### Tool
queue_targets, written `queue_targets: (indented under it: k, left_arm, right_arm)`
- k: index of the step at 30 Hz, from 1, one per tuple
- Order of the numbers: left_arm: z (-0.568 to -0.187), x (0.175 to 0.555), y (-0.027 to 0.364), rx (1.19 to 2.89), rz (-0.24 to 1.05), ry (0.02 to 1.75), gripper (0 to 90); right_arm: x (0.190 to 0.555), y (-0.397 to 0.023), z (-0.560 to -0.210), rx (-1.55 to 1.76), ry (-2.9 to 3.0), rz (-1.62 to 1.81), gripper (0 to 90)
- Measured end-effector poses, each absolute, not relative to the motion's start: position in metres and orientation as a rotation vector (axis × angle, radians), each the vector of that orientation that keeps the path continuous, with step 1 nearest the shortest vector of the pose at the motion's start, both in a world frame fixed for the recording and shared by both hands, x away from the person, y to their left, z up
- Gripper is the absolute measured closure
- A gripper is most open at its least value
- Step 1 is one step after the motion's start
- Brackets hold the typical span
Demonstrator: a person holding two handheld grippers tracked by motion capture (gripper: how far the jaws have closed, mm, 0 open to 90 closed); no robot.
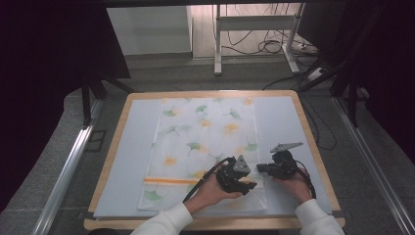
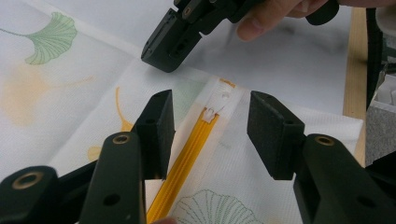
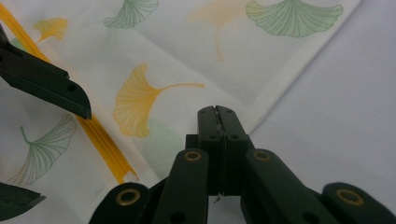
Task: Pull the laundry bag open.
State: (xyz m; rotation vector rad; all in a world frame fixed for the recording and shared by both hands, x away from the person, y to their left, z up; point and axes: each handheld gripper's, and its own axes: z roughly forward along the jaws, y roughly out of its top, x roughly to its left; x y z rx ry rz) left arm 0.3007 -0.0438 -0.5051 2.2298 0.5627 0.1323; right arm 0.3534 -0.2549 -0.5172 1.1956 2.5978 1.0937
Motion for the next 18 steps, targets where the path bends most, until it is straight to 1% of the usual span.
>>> queue_targets:
  k: [5, 7, 18]
  left_arm:
    - [-0.506, 0.303, -0.049, 2.234, 0.127, 0.557, 51.9]
    - [-0.507, 0.305, -0.052, 2.244, 0.125, 0.553, 54.0]
    - [-0.512, 0.310, -0.065, 2.280, 0.143, 0.529, 58.5]
  right_arm:
    - [0.354, -0.256, -0.518, 1.196, 2.601, 1.092, 89.3]
    - [0.355, -0.256, -0.518, 1.201, 2.595, 1.098, 89.3]
    - [0.356, -0.258, -0.519, 1.212, 2.587, 1.106, 89.3]
